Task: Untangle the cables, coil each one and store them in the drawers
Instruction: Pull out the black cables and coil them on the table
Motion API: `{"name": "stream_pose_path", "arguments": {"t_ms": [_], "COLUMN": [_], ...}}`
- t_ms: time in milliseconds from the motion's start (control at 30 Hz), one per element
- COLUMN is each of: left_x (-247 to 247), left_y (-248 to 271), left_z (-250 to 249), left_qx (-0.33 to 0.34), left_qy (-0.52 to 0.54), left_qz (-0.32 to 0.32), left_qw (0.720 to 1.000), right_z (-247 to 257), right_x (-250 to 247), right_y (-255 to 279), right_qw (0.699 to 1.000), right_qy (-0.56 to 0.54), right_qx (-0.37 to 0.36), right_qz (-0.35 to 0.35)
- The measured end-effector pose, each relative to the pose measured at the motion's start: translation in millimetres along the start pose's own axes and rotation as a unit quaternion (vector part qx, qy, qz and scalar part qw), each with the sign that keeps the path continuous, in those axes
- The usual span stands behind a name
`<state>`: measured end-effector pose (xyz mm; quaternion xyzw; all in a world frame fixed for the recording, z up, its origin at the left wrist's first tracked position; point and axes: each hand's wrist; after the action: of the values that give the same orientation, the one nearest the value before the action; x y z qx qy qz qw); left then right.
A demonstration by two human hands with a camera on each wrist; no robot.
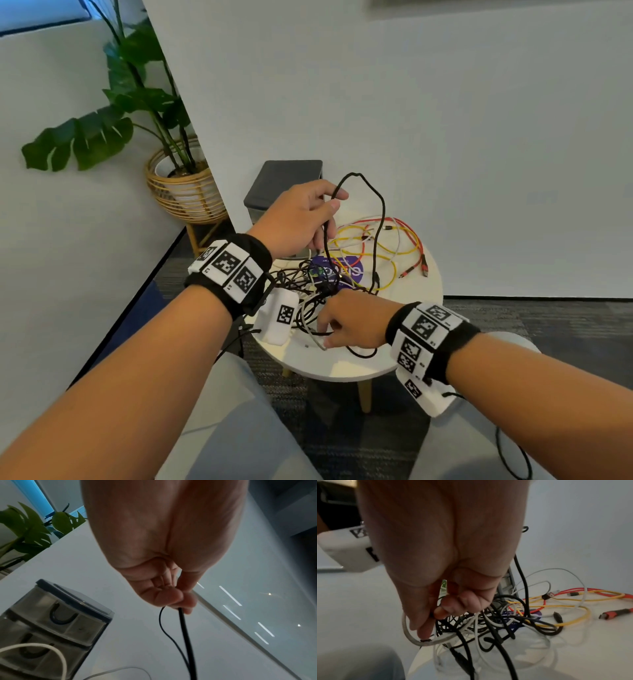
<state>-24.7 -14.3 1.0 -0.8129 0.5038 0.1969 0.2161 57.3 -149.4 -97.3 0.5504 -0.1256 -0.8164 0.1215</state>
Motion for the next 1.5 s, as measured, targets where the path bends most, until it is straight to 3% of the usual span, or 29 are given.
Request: {"name": "stream_pose_path", "arguments": {"t_ms": [200,367,433,533,633,733,867,933,1000,1100,1267,1333,1500], "left_x": [-3,7,10,12,16,21,24,28,34,44,48,47,51], "left_y": [9,17,21,25,30,36,33,32,30,24,22,22,14], "left_z": [21,41,45,44,43,43,57,65,63,48,41,41,36], "left_qx": [-0.005,0.012,0.016,0.051,0.069,0.021,-0.019,-0.024,-0.034,-0.028,-0.02,-0.032,-0.028], "left_qy": [-0.043,-0.167,-0.205,-0.175,-0.064,0.049,-0.004,-0.033,-0.017,0.083,0.116,0.106,0.073], "left_qz": [0.005,0.058,0.047,0.051,0.102,0.098,0.064,0.067,0.05,0.026,0.039,0.026,-0.025], "left_qw": [0.999,0.984,0.977,0.982,0.99,0.994,0.998,0.997,0.998,0.996,0.992,0.994,0.997], "right_z": [-1,0,1,-1,-3,-9,-32,-40,-40,-29,-39,-43,-38], "right_x": [-4,-18,-21,-25,-33,-46,-58,-67,-74,-80,-92,-92,-87], "right_y": [5,19,20,22,25,27,16,15,15,12,10,13,16], "right_qw": [0.989,0.958,0.953,0.954,0.948,0.908,0.814,0.762,0.738,0.739,0.65,0.655,0.707], "right_qy": [-0.141,-0.282,-0.298,-0.293,-0.29,-0.34,-0.405,-0.453,-0.503,-0.54,-0.616,-0.622,-0.633], "right_qx": [-0.03,-0.056,-0.052,-0.045,-0.025,-0.011,0.09,0.12,0.112,0.078,0.098,0.108,0.072], "right_qz": [-0.013,-0.006,-0.014,-0.037,-0.131,-0.245,-0.407,-0.447,-0.436,-0.396,-0.435,-0.414,-0.308]}}
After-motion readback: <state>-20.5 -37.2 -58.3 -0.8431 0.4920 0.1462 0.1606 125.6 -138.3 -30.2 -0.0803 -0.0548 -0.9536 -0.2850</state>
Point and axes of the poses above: each hand's wrist, its own y-axis away from the middle knuckle, its own x-axis out of the palm, z = x × y, and after that the axes turned 4 degrees about x, right-handed
